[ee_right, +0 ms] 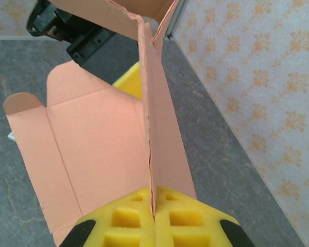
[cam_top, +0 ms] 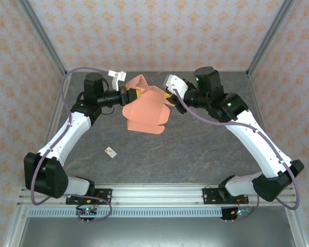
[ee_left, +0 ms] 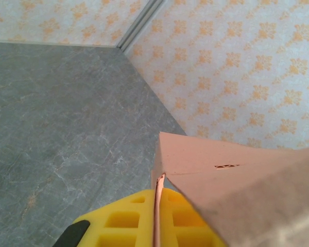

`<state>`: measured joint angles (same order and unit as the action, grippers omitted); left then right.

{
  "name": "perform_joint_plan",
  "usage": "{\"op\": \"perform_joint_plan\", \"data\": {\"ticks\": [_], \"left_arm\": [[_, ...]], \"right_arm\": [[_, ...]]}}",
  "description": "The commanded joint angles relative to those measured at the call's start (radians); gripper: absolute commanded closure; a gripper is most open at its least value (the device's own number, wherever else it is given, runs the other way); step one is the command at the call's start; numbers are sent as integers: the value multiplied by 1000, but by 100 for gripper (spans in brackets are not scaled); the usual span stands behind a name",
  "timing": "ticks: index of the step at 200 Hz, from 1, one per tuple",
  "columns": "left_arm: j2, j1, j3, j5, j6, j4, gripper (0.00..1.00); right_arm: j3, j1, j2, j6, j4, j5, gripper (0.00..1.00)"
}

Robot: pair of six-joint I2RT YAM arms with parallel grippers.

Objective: Fold the paper box

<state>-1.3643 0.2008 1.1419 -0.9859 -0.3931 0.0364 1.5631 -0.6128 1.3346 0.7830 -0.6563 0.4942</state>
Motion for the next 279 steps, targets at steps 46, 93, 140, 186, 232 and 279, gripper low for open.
{"op": "perform_joint_plan", "data": {"ticks": [46,93,140,186,232,279], "left_arm": [[16,26,-25,78,83,54,100],[25,52,-172,76,71,7,100],[-77,71,-326,87,5,-131,95],[-284,110,-300,128,-37,-225,86],[-363,108,-277,213,-29,-230,58],[-311,97,-296,424,65,-92,35]], "right_arm": [[45,-17,58,-128,3,-183,100],[145,20,192,-203,-172,-151,100],[116,76,300,-201,-238,-17,100],[156,95,451,-207,-291,3,100],[189,107,547,-180,-326,-64,100],[271,107,632,-148,-364,-144,100]]}}
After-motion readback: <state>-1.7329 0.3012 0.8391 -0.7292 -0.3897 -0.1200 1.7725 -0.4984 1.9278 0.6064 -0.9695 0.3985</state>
